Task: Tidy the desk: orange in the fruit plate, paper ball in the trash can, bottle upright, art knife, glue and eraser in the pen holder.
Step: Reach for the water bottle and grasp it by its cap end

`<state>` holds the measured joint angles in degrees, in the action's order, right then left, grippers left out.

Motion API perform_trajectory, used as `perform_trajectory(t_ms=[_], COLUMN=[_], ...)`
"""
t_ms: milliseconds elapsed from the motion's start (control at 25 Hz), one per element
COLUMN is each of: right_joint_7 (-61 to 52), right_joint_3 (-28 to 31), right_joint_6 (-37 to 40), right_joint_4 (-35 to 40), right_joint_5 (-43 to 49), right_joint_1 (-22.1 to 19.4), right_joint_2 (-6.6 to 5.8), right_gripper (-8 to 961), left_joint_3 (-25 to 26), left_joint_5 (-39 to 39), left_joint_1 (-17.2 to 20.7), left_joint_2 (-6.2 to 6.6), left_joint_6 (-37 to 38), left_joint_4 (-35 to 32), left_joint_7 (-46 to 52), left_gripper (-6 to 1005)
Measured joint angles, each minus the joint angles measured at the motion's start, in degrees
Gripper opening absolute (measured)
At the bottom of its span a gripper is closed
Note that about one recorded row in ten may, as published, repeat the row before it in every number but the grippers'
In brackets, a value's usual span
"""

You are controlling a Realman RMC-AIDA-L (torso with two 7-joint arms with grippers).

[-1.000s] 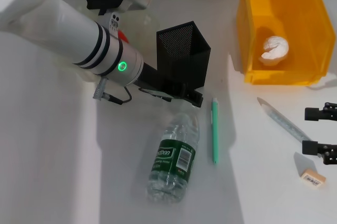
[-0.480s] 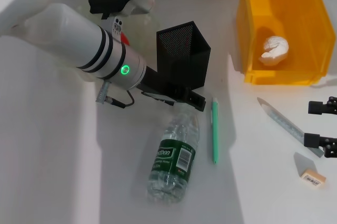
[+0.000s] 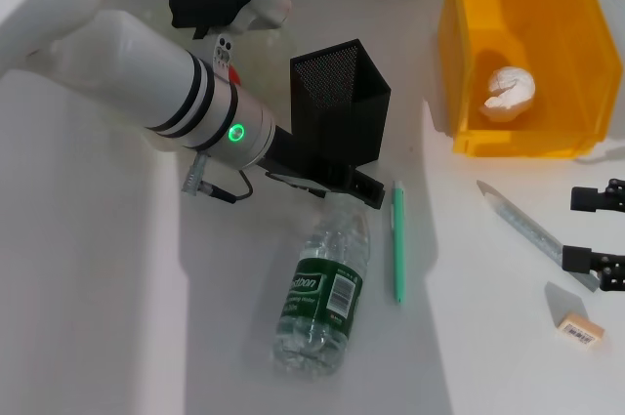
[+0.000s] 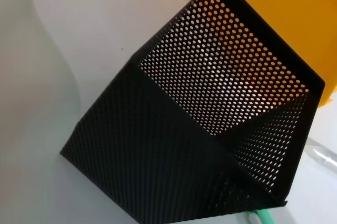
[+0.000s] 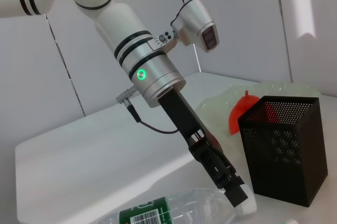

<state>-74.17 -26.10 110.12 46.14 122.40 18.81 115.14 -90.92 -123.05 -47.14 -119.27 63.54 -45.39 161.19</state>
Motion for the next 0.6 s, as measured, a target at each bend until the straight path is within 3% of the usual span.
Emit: perform_trajectory(t_ms=[600], right_joint_7=[0.0], right_joint_3=[0.0], right_joint_6=[0.0], right_joint_4=[0.0], right_joint_5=[-0.2], right_joint_1=[0.1], right_joint_2=[0.00], right_gripper=[801], left_joint_3=[-1.5], left_joint_5=[1.8], left_joint_1=[0.0], left_joint_2=[0.01], left_joint_6=[-1.3], left_joint_4=[0.6], left_joint_7=[-0.3], left_gripper=[802])
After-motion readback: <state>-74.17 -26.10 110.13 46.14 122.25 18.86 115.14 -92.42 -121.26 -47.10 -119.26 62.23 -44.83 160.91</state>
